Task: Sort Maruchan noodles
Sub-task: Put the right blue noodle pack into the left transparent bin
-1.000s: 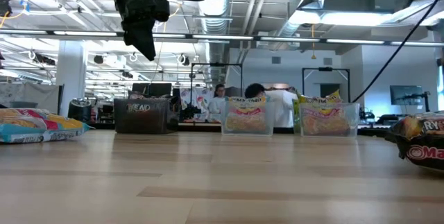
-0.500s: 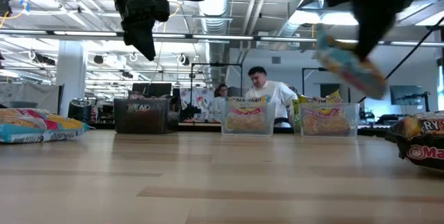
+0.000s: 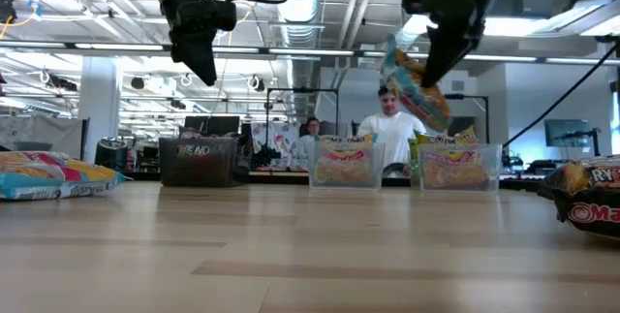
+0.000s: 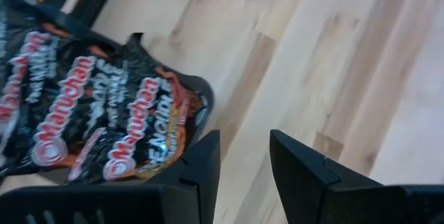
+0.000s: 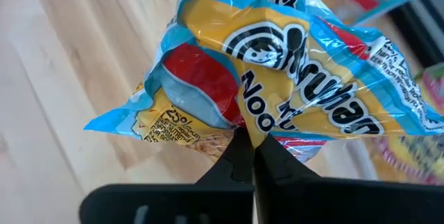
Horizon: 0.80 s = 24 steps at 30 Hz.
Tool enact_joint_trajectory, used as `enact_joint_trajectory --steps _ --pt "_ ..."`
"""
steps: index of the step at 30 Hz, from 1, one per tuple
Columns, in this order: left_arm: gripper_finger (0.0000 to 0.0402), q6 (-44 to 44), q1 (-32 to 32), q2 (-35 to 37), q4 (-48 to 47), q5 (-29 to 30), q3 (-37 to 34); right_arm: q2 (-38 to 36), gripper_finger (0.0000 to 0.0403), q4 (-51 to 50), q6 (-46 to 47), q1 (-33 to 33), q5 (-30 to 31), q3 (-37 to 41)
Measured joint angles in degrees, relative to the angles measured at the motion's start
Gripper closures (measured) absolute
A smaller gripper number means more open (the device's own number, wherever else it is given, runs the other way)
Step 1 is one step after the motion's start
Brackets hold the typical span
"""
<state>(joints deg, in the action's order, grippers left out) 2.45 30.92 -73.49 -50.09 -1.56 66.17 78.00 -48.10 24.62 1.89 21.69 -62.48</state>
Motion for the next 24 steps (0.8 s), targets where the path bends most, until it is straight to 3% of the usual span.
enact_joint_trajectory --steps 7,13,20,24 --pt "0.0287 1.01 0.04 0.0 -0.39 1.53 0.0 0.0 0.0399 5.03 -8.41 -3.65 -0.06 0.0" --pt "0.0256 1.72 0.87 0.0 1.05 3.93 0.0 0.0 0.0398 8.92 -15.32 -5.91 -0.09 -0.02" --pt "0.0213 -0.87 3.21 0.0 8.51 6.68 0.0 0.0 0.0398 14.23 -22.15 -6.62 -0.36 -0.04" --pt "0.0204 -7.02 3.87 0.0 16.99 2.58 0.0 0.0 0.0398 17.07 -26.1 -6.6 -0.5 -0.04"
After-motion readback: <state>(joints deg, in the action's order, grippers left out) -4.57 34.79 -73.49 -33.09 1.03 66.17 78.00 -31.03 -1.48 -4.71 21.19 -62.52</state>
